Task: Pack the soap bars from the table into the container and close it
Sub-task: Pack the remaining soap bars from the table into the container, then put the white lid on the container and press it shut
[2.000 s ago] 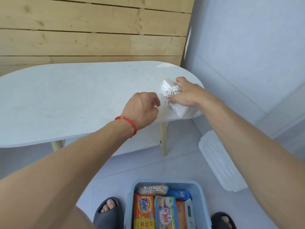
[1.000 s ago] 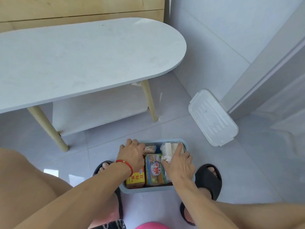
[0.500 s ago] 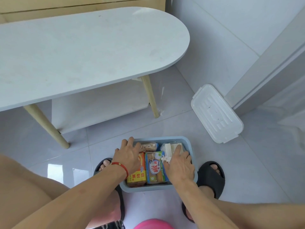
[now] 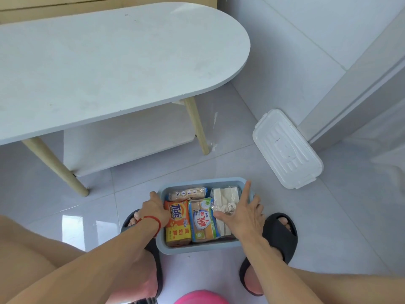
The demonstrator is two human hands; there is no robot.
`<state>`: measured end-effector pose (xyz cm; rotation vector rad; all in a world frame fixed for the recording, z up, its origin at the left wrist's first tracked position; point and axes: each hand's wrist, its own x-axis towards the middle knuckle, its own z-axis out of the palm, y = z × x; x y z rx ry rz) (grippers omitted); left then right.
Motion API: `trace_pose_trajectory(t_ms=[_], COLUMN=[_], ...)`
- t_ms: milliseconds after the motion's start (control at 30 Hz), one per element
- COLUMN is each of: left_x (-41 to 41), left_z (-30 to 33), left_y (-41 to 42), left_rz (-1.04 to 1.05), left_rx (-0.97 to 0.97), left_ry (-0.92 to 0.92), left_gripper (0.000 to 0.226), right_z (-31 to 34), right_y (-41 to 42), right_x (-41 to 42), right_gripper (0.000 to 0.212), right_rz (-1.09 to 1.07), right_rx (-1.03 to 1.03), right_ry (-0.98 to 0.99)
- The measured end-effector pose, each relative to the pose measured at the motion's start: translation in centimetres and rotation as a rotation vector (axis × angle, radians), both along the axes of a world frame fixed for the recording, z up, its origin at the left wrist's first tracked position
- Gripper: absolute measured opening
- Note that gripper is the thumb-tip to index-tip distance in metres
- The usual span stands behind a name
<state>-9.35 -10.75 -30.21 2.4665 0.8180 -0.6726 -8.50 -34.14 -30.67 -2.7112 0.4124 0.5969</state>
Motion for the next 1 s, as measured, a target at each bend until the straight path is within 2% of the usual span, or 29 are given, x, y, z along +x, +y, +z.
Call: trace_pose_trajectory(t_ms=[200,367,433,467,567,600,667,733,800,900,1000], left_x=[2.5,5.1,5.8,6.0,6.3,6.3,6.1,5.9,5.9,6.1,6.1], left_z=[0.3,0.8,0.9,1.1,1.3,1.3,1.3,1.3,1.5,2.3,2.9], left_y=[-0.3,-0.3,-0.4,-0.5,-1.0,-1.3,-2.0,-2.6,-3.2,-4.4,-5.2], left_rz=[0.119,0.130,0.131,0.124,0.116,0.108,0.022,-0.104,-0.187,-0.214,-0.254], left_rx=[-0.073,-0.144,-0.182,-0.203,-0.215,-0.181,-0.051,0.074,0.134,0.126,0.114], left_ry=[-0.044,-0.034,-0.027,-0.021,-0.021,-0.039,-0.110,-0.215,-0.293,-0.326,-0.377], left_gripper=[0.039,0.037,0.036,0.036,0.041,0.044,0.052,0.057,0.059,0.058,0.053], right_z=[-1.0,0.6,0.9,1.0,1.4,1.4,1.3,0.4,0.0,0.0,0.3], right_y=[-1.2,-4.8,-6.7,-7.5,-10.5,-11.9,-14.5,-16.3,-16.8,-16.7,-16.0], right_x=[4.6,9.1,10.5,11.2,12.6,12.9,13.3,13.3,13.0,12.8,12.2], right_gripper=[0.147,0.116,0.099,0.089,0.062,0.064,0.077,0.077,0.060,0.035,0.031], right_rz=[0.061,0.025,0.072,0.058,-0.213,-0.318,-0.414,-0.394,-0.380,-0.466,-0.589], right_rx=[0.060,0.473,0.432,0.376,0.093,0.010,-0.084,-0.077,-0.066,-0.004,0.282], right_ry=[-0.016,0.084,0.076,0.000,-0.392,-0.454,-0.360,-0.241,-0.287,-0.345,-0.225])
